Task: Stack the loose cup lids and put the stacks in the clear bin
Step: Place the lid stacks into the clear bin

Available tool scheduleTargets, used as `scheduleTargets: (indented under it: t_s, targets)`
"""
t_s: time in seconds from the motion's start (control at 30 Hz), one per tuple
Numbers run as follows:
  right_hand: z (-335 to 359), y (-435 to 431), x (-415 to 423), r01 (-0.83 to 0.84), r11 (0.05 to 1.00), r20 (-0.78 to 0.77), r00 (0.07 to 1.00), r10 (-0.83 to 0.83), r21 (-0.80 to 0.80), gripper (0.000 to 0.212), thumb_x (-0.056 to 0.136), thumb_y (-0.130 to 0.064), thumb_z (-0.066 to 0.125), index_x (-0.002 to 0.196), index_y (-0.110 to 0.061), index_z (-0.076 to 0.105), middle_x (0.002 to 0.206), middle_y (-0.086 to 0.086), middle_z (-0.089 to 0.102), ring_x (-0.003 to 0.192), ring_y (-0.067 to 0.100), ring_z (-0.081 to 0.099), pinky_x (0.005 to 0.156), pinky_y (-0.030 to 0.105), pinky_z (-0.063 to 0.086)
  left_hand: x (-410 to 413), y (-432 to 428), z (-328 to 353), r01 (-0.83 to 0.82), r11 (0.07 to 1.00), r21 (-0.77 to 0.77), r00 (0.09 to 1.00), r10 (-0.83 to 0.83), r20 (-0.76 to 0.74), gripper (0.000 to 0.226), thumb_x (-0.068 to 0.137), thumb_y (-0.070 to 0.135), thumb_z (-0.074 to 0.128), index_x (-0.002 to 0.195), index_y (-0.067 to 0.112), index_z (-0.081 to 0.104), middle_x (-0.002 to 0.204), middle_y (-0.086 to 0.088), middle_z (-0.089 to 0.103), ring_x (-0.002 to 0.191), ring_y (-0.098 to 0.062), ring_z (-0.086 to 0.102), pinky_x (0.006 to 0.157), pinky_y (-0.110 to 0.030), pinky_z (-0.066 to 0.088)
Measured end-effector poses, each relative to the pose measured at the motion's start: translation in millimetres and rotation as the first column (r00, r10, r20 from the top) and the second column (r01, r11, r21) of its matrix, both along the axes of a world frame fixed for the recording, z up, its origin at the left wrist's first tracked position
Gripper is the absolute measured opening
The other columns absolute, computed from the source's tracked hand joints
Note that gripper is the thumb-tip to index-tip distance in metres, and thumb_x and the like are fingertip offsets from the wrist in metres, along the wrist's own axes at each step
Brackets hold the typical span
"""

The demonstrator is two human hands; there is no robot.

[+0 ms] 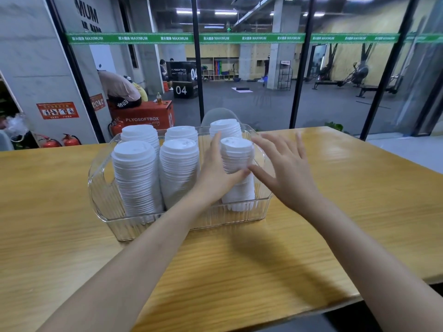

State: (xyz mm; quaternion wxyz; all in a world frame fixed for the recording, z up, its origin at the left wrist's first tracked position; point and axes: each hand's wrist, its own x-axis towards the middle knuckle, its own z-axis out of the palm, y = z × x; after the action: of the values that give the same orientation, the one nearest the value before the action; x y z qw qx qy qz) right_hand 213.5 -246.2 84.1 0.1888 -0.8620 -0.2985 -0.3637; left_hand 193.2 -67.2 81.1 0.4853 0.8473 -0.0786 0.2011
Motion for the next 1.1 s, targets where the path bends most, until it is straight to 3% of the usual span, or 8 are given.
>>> scheduleTargets:
  t_s: [0.07,0.2,0.27,0.4,0.6,0.7,0.97,1.1]
  targets:
    - [-21.5,-10.4,-8.1,0.001,0.996,-0.001,1.0,0.0,0.094,0.06,0.096,-0.056,0.039,0.146,-0.022,0.042,0.146,0.002,0.048,0.136,0.023,0.042,0.121,0.04,0.005,3.4,-4.8,2.3,-0.047,0.998,0.03,0.996,0.045,0.073,0.099,0.079,0.031,0.081,0.153,0.026,0.015,0.156,0.005,0.024,0.14,-0.006,0.023,0.109,-0.021,0.02]
    - [-52.6,-19.1,-14.4,0.042,0.942,-0.506,0.851,0.141,0.334,0.086,0.088,-0.075,0.033,0.156,-0.026,0.015,0.158,-0.004,0.033,0.14,0.023,0.04,0.118,0.049,0.026,7.7,-9.8,5.0,-0.075,0.997,0.035,0.991,0.071,0.117,0.077,0.085,0.031,0.075,0.148,0.027,0.03,0.148,0.004,0.037,0.126,-0.004,0.032,0.102,-0.018,0.024]
    - [-57.1,-12.9,-15.2,0.038,0.933,-0.601,0.774,0.199,0.359,0.087,0.085,-0.077,0.03,0.154,-0.024,0.02,0.148,-0.01,0.044,0.133,0.025,0.049,0.114,0.051,0.03,10.1,-9.1,3.5,-0.092,0.995,0.031,0.99,0.088,0.11,0.069,0.087,0.034,0.072,0.145,0.028,0.035,0.146,0.003,0.04,0.127,-0.007,0.035,0.104,-0.024,0.029]
    - [-61.6,3.1,-19.0,0.018,0.923,-0.595,0.77,0.232,0.384,0.058,0.097,-0.054,0.035,0.145,-0.021,0.032,0.128,-0.012,0.057,0.122,0.025,0.056,0.111,0.055,0.031,9.6,-3.9,4.7,-0.109,0.991,0.077,0.988,0.1,0.121,0.066,0.086,0.041,0.071,0.143,0.028,0.038,0.146,0.002,0.042,0.131,-0.014,0.04,0.107,-0.034,0.035]
    - [-62.0,3.6,-20.6,0.002,0.936,-0.579,0.786,0.216,0.352,0.043,0.106,-0.031,0.037,0.147,-0.02,0.03,0.123,-0.031,0.045,0.131,0.022,0.048,0.115,0.051,0.022,13.8,-12.4,-1.8,-0.101,0.986,0.135,0.986,0.081,0.145,0.066,0.085,0.039,0.072,0.141,0.024,0.039,0.143,-0.001,0.04,0.12,-0.004,0.034,0.092,-0.011,0.023]
    - [-63.4,2.5,-20.6,0.007,0.934,-0.589,0.778,0.22,0.358,0.045,0.106,-0.031,0.037,0.149,-0.023,0.027,0.119,-0.023,0.05,0.131,0.021,0.049,0.117,0.051,0.018,16.5,-19.4,-7.7,-0.105,0.987,0.125,0.984,0.084,0.159,0.066,0.087,0.037,0.071,0.142,0.021,0.037,0.144,-0.002,0.038,0.119,-0.003,0.032,0.086,0.002,0.021]
    - [-65.7,-2.4,-19.2,-0.031,0.9,-0.596,0.739,0.313,0.435,0.026,0.103,-0.039,0.044,0.116,-0.059,0.034,0.105,-0.039,0.062,0.107,0.005,0.064,0.108,0.046,0.038,27.5,-15.5,-0.8,-0.139,0.975,0.171,0.983,0.115,0.143,0.079,0.081,0.068,0.059,0.146,0.03,0.036,0.149,-0.001,0.036,0.136,-0.02,0.034,0.105,-0.029,0.027]
    - [-42.0,-7.1,-23.0,-0.052,0.814,-0.495,0.771,0.402,0.579,0.05,0.095,-0.05,0.043,0.143,-0.042,0.03,0.135,-0.028,0.047,0.118,0.003,0.054,0.097,0.023,0.038,28.9,-13.1,7.5,-0.147,0.986,-0.081,0.975,0.158,0.157,0.082,0.084,0.071,0.041,0.148,0.02,0.032,0.15,-0.001,0.034,0.138,-0.016,0.031,0.115,-0.034,0.026]
